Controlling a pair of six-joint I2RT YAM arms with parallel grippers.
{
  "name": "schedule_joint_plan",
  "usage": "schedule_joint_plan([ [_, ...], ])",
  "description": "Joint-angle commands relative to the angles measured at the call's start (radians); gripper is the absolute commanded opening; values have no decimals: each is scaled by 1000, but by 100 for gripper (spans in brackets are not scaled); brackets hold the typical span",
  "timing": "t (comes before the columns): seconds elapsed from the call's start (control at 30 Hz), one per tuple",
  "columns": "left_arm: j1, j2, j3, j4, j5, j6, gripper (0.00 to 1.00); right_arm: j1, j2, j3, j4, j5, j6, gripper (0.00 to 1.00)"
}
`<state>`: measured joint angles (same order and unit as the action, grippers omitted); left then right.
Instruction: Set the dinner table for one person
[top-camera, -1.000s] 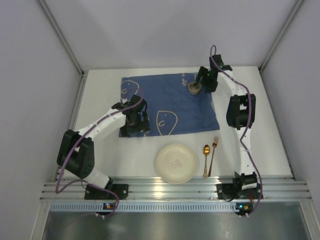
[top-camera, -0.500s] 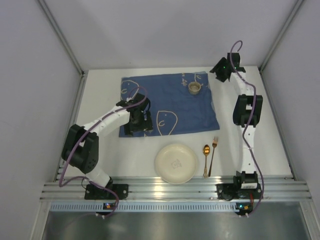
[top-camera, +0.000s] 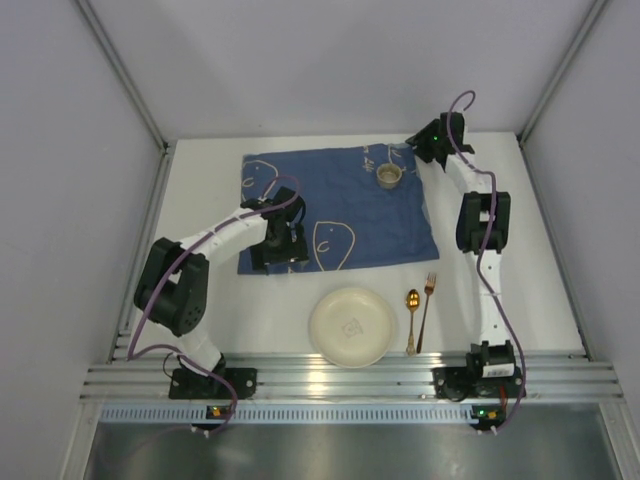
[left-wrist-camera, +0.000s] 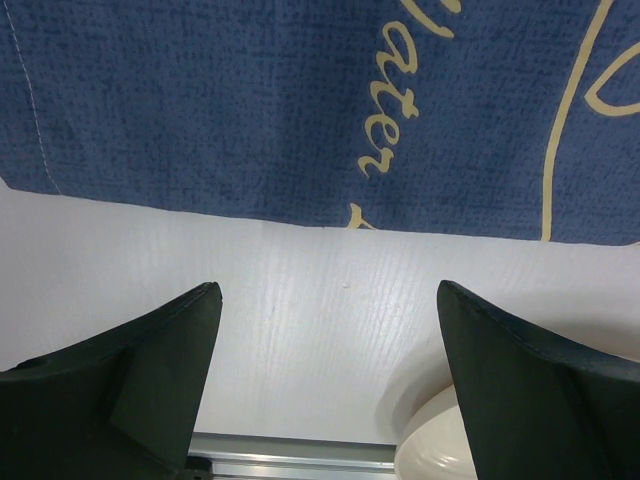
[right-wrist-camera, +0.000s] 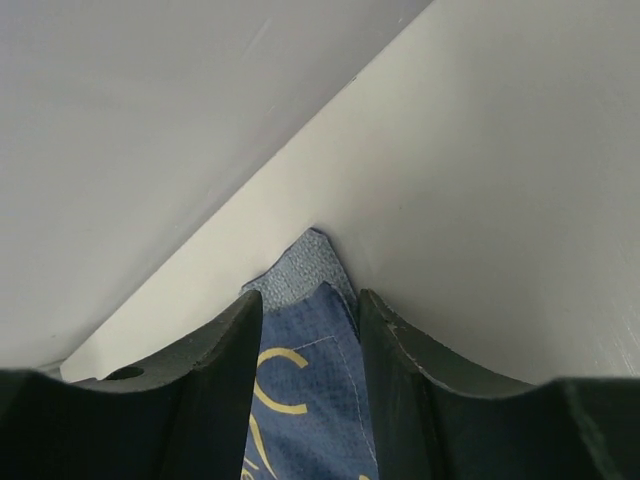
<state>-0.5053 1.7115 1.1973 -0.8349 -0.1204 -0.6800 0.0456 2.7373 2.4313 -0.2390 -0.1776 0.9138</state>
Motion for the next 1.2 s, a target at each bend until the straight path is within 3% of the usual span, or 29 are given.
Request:
schedule_joint_plan([
  [0.0, -4, 3, 35, -12, -12, -13, 94, 16, 22, 38, 6, 33, -7, 44],
  [0.2, -2, 11, 35, -13, -16, -12, 94, 8, 2, 25, -6, 67, -39, 34],
  [0.6, -2, 20, 47, -23, -56, 17, 94, 14, 35, 55, -8, 75, -69, 1],
  [1.17, -1, -13, 16, -17, -74, -7, 95, 53, -25, 57, 67, 151, -185, 0],
])
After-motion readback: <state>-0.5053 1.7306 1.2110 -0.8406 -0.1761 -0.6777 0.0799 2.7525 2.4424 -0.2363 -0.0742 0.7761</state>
